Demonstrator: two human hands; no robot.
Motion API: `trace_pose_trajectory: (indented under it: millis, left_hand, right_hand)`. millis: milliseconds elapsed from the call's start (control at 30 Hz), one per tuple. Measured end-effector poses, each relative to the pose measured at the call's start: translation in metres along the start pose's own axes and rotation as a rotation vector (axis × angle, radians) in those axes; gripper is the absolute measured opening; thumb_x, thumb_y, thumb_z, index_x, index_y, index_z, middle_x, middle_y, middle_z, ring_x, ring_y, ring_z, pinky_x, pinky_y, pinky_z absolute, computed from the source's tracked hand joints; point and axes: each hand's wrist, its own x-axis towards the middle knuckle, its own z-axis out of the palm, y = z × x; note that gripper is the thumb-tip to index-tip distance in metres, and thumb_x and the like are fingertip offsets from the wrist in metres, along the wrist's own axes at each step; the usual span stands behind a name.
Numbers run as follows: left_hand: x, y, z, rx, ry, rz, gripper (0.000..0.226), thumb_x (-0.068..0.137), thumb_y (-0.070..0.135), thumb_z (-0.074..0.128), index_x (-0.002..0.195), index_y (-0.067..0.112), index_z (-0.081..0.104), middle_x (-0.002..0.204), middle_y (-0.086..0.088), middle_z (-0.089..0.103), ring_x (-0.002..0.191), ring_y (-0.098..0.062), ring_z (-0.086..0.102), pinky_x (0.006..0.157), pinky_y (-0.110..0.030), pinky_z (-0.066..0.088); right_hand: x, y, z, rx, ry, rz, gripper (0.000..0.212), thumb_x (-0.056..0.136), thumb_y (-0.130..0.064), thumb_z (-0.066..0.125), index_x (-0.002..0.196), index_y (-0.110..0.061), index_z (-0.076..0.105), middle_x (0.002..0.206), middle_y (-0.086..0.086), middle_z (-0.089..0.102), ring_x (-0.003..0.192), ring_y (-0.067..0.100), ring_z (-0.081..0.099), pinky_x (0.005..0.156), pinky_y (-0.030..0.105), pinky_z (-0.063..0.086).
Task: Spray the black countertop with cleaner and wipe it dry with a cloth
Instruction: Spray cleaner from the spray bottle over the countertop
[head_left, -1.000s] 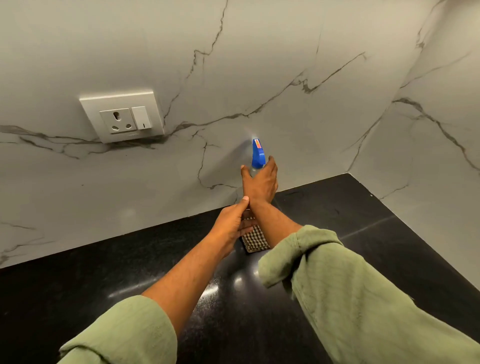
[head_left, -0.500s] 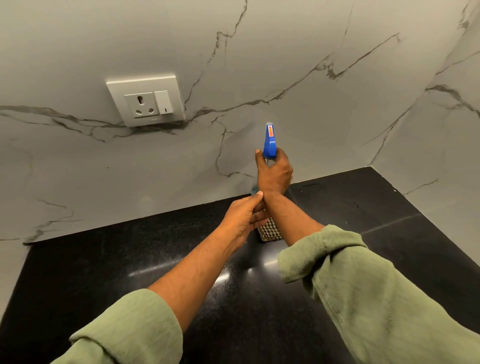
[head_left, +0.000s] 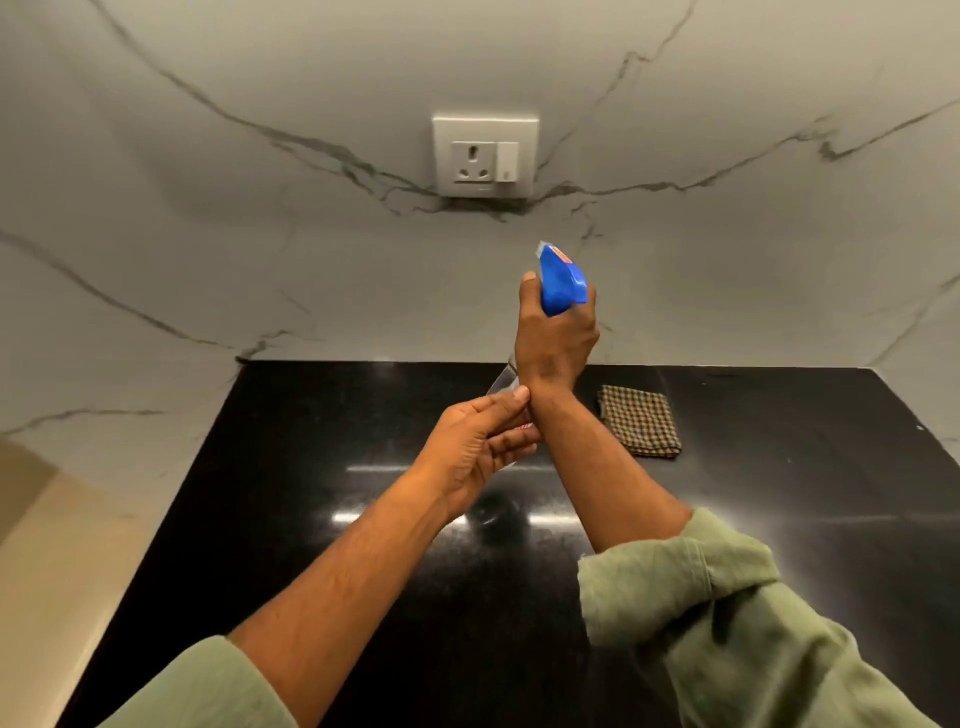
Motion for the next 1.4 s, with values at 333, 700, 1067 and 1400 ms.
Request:
trace_pose_trajectory:
  millis: [333, 700, 1067, 1400]
  left_hand:
    - [-0.095, -0.034, -0.096, -0.096, 0.157, -0.061, 0.024, 0.094, 0.023, 0.068, 0.106, 0.003, 0.073, 0.104, -0.017, 0.077, 0.09, -0.027, 0.076, 0.103, -0.049, 0.053]
    - [-0.196, -0.032, -0.195, -0.102, 0.08, -0.12, 0.041, 0.084, 0.036, 0.072, 0.112, 0.006, 0.073, 0.115, -0.022, 0.074, 0.105, -0.033, 0.072, 0.103, -0.048, 0.054]
    - [-0.235, -0.029, -0.244, -0.146, 0.036, -0.141, 0.032, 0.098, 0.037, 0.061, 0.108, 0.009, 0.075, 0.102, -0.017, 0.074, 0.094, -0.028, 0.073, 0.104, -0.048, 0.052]
    - [-0.235, -0.023, -0.247, -0.152, 0.087, -0.184, 0.045, 0.102, 0.036, 0.053, 0.126, 0.0, 0.066, 0.114, -0.021, 0.068, 0.098, -0.03, 0.071, 0.101, -0.046, 0.052]
  right_hand:
    - [-0.148, -0.004, 0.03, -0.158, -0.249, 0.186, 0.036, 0.089, -0.047, 0.066, 0.064, -0.025, 0.054, 0.062, -0.003, 0.06, 0.064, 0.023, 0.064, 0.069, 0.041, 0.058]
    - [-0.283, -0.043, 0.054, -0.259, -0.189, 0.263, 0.04, 0.09, -0.048, 0.067, 0.062, -0.022, 0.055, 0.059, -0.004, 0.057, 0.059, 0.018, 0.058, 0.07, 0.037, 0.052]
    - [-0.347, -0.062, 0.076, -0.346, -0.238, 0.224, 0.039, 0.09, -0.059, 0.057, 0.071, -0.025, 0.057, 0.068, -0.001, 0.063, 0.07, 0.024, 0.066, 0.074, 0.044, 0.058]
    - [-0.348, -0.05, 0.09, -0.456, -0.358, 0.24, 0.034, 0.092, -0.056, 0.059, 0.079, -0.025, 0.058, 0.076, -0.001, 0.067, 0.074, 0.022, 0.065, 0.075, 0.038, 0.052]
